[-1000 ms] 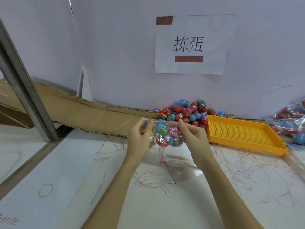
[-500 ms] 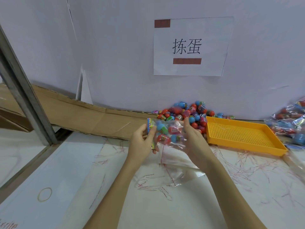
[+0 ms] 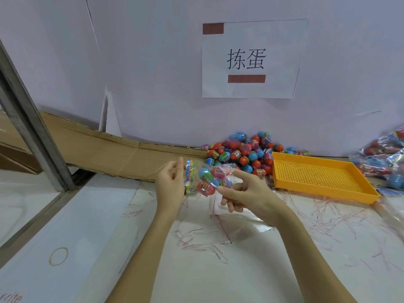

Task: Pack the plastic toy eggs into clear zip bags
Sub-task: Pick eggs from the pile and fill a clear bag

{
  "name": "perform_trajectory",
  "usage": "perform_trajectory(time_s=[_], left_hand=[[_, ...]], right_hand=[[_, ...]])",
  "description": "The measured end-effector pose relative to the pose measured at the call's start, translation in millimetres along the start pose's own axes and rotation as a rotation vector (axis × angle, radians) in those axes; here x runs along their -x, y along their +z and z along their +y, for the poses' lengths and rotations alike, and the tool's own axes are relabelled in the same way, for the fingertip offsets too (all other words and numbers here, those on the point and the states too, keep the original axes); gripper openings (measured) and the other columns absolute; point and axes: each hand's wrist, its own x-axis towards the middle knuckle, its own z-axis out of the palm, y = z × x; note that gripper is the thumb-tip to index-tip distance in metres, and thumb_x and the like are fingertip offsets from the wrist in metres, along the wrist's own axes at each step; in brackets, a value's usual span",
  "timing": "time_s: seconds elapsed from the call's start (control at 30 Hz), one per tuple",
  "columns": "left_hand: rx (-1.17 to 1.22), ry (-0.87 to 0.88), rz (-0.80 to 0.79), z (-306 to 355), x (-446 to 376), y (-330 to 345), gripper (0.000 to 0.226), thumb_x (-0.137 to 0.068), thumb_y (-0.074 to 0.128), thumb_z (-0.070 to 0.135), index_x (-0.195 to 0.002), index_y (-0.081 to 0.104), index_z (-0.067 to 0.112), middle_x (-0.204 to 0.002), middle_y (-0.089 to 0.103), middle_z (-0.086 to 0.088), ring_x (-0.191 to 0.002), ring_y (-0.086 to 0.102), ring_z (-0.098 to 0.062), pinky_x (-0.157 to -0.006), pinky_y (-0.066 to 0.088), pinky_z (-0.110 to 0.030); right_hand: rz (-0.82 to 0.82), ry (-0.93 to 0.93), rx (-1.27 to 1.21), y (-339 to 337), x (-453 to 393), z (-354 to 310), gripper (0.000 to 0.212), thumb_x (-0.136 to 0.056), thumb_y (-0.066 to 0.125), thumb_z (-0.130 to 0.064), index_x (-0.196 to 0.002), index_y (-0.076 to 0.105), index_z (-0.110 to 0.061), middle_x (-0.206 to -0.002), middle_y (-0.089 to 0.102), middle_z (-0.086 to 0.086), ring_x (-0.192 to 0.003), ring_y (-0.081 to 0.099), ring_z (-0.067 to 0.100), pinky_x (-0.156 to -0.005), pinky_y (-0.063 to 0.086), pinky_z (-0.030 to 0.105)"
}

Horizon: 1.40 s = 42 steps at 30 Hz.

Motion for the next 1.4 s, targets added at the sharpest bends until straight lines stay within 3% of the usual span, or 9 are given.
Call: perform_trajectory(time_s=[0.2, 0.4, 0.57, 0.67, 0.73, 0.97, 1.1, 1.23, 1.4], left_hand=[[-0.047, 0.079, -0.116, 8, 6, 4, 0.048, -0.103, 0.052, 0.051, -0.066, 0.063, 0.023, -0.052, 0.038, 0.006, -0.050, 0.035, -0.010, -0.049, 0.031, -0.026], [0.052, 0.014, -0.019, 7, 5, 9, 0.056, -0.108, 0.052, 0.036, -0.082, 0.052, -0.013, -0.066, 0.044, -0.015, -0.062, 0.040, -0.016, -0.062, 0.036, -0.035], [0.047, -0.010, -0.093, 7, 2, 4, 0.028, -0.100, 0.050, 0.006, -0.111, 0.072, 0.019, -0.099, 0.070, -0.005, -0.093, 0.065, -0.020, -0.084, 0.055, -0.038], [0.148, -0.013, -0.312, 9, 2, 0, 0.024, -0.103, 0.056, 0.023, -0.104, 0.079, 0.024, -0.097, 0.077, 0.004, -0.094, 0.071, -0.011, -0.080, 0.055, -0.018], [0.138, -0.061, -0.427, 8, 3, 2, 0.026, -0.103, 0.061, 0.036, -0.095, 0.082, 0.023, -0.094, 0.079, -0.001, -0.092, 0.075, -0.016, -0.081, 0.061, -0.027], [0.177, -0.115, -0.263, 4, 5, 6, 0.020, -0.098, 0.070, 0.033, -0.088, 0.082, 0.021, -0.087, 0.078, -0.005, -0.082, 0.075, -0.015, -0.068, 0.062, -0.026], [-0.149, 0.174, -0.205, 0, 6, 6, 0.011, -0.099, 0.068, 0.028, -0.096, 0.078, 0.024, -0.086, 0.076, 0.011, -0.082, 0.072, -0.008, -0.067, 0.059, -0.017], [-0.256, 0.403, -0.200, -1, 8, 3, 0.023, -0.097, 0.062, 0.036, -0.107, 0.077, 0.021, -0.093, 0.071, 0.017, -0.088, 0.069, -0.002, -0.066, 0.056, -0.013], [-0.094, 0.319, -0.348, 6, 12, 4, 0.027, -0.091, 0.065, 0.047, -0.099, 0.080, 0.026, -0.082, 0.074, 0.012, -0.074, 0.067, -0.013, -0.064, 0.057, -0.030]], right_hand=[[0.019, -0.040, 0.030, 1, -4, 4, 0.035, -0.091, 0.075, -0.027, -0.119, 0.058, -0.040, -0.081, 0.075, 0.014, -0.062, 0.064, 0.019, -0.057, 0.053, 0.024], [0.152, -0.062, 0.049, 0, -9, 8, 0.068, -0.088, 0.074, -0.035, -0.147, 0.049, -0.013, -0.079, 0.074, 0.014, -0.060, 0.060, 0.016, -0.057, 0.050, 0.022], [0.073, -0.080, 0.033, 0, -7, 8, 0.031, -0.087, 0.073, -0.045, -0.114, 0.074, -0.030, -0.074, 0.069, 0.008, -0.062, 0.054, 0.016, -0.056, 0.047, 0.021], [-0.001, -0.072, 0.056, 1, -6, 7, 0.031, -0.090, 0.070, -0.050, -0.111, 0.074, -0.028, -0.071, 0.061, 0.006, -0.062, 0.047, 0.016, -0.057, 0.043, 0.020], [0.010, -0.083, 0.052, 2, -7, 7, 0.034, -0.089, 0.070, -0.053, -0.111, 0.075, -0.026, -0.071, 0.055, 0.008, -0.062, 0.044, 0.016, -0.056, 0.041, 0.021], [0.215, -0.072, -0.062, 0, -9, 9, 0.041, -0.084, 0.070, -0.052, -0.096, 0.078, -0.013, -0.069, 0.050, 0.002, -0.064, 0.041, 0.014, -0.060, 0.041, 0.024], [0.273, -0.060, -0.062, 0, -8, 8, 0.045, -0.083, 0.070, -0.050, -0.087, 0.076, -0.006, -0.065, 0.051, 0.002, -0.062, 0.042, 0.011, -0.059, 0.041, 0.023], [0.292, -0.051, -0.003, 1, -8, 7, 0.027, -0.095, 0.065, -0.044, -0.090, 0.080, -0.022, -0.064, 0.056, -0.002, -0.059, 0.045, 0.008, -0.059, 0.042, 0.023], [0.227, -0.077, 0.157, 8, -5, 0, 0.029, -0.088, 0.054, -0.069, -0.096, 0.075, -0.050, -0.082, 0.073, -0.008, -0.068, 0.060, -0.003, -0.066, 0.051, 0.011]])
